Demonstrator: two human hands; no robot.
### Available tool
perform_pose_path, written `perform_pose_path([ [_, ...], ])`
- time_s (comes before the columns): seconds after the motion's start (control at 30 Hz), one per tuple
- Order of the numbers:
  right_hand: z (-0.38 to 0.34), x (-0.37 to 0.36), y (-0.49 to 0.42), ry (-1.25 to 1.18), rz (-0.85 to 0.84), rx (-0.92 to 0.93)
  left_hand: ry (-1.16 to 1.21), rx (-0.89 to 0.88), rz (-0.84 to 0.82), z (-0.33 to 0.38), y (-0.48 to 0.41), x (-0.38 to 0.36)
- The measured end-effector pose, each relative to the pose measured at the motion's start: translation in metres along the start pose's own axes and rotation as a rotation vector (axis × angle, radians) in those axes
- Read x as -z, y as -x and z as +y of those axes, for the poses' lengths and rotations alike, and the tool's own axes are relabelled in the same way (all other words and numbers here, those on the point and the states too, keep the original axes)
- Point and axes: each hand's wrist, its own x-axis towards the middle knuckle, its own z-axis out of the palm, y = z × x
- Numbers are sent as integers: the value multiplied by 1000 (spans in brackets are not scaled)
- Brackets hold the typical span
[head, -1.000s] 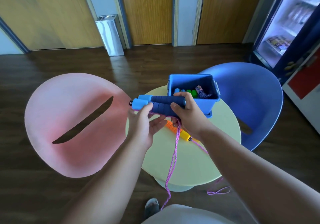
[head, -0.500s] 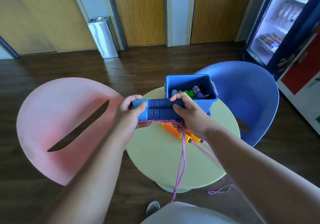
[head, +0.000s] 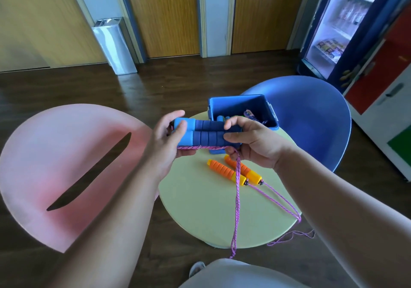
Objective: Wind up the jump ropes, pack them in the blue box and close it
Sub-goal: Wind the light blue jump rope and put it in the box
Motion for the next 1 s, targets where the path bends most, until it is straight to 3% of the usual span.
perform_pose_path([
  [0.1,4,-7,-10,-41,76,98,337,167,13,-15,-10,11],
  [0.17,4,-12,-18,-63,152,162,349,264,-46,-33,-5,10],
  [0.27,6,-20,-32,-96,253,237,30,357,-291,-56,17,-10],
  [0.37,11,-21,-41,39,344,290,-321,365,-614,-68,40,-26],
  [0.5,20,-13,-35,389,409,299,-383,409,-660,-65,48,-25],
  [0.6,26,-4,-22,760,401,236,-490,267,-487,-44,34,-17],
  [0.67,30,-3,-11,817,345,190,-629,97,-390,-23,19,-10],
  [0.83,42,-16,23,624,264,258,-906,-157,-384,36,-9,-14],
  [1.0,43,-21,46,518,303,401,-974,-217,-476,58,-23,-42],
])
